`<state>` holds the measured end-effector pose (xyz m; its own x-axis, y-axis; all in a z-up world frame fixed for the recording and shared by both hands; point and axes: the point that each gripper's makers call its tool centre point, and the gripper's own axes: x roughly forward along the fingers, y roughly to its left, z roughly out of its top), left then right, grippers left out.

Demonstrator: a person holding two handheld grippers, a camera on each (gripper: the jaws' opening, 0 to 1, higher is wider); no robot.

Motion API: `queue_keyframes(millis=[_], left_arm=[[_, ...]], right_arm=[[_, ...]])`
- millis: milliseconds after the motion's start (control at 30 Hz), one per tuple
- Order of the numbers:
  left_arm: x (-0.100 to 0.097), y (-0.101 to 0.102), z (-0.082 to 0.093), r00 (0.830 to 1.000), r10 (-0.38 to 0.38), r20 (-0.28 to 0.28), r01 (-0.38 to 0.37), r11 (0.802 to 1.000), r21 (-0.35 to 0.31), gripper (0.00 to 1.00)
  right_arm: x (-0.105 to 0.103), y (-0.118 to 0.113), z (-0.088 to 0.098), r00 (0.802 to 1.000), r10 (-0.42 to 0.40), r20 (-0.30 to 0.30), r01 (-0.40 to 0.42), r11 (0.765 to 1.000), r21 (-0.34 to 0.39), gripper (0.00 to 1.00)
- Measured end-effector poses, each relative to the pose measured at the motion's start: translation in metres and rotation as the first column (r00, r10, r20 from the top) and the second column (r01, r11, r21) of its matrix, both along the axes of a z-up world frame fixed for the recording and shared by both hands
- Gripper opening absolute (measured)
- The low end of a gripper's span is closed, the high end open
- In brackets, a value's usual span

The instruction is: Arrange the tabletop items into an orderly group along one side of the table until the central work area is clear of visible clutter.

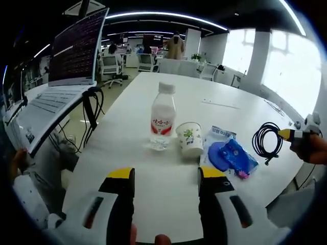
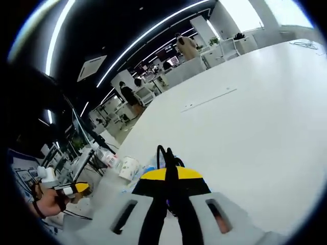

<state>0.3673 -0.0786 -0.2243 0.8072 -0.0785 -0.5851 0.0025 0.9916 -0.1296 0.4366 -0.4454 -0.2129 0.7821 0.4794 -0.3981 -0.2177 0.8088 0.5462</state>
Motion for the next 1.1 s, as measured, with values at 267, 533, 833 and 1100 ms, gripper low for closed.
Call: queue_keyframes(millis=[267, 533, 833, 1100], left_arm=[[0.001, 0.0, 0.0, 1.0, 0.003, 0.001, -0.003, 1.0, 0.001, 0.49], [0.002, -0.002, 0.002, 1.0, -0.002, 0.003, 0.002, 1.0, 0.002, 0.49], [0.005, -0.006, 0.007, 1.0, -0.005, 0.01, 0.005, 1.0, 0.007, 0.5], [0.002, -0.004, 0.007, 1.0, 0.008, 0.008, -0.008, 1.0, 0.004, 0.5]], right_arm=[[0.011, -0.022, -0.006, 0.999, -0.049, -0.009, 0.049, 0.999, -0.005, 0.01], [0.022, -0.034, -0.023, 0.995, -0.086, -0.046, 0.087, 0.996, 0.004, 0.01], [0.038, -0.037, -0.041, 0.994, -0.078, -0.075, 0.076, 0.997, -0.035, 0.01], [0.062, -0.044, -0.049, 0.994, -0.067, -0.082, 0.057, 0.991, -0.121, 0.02]])
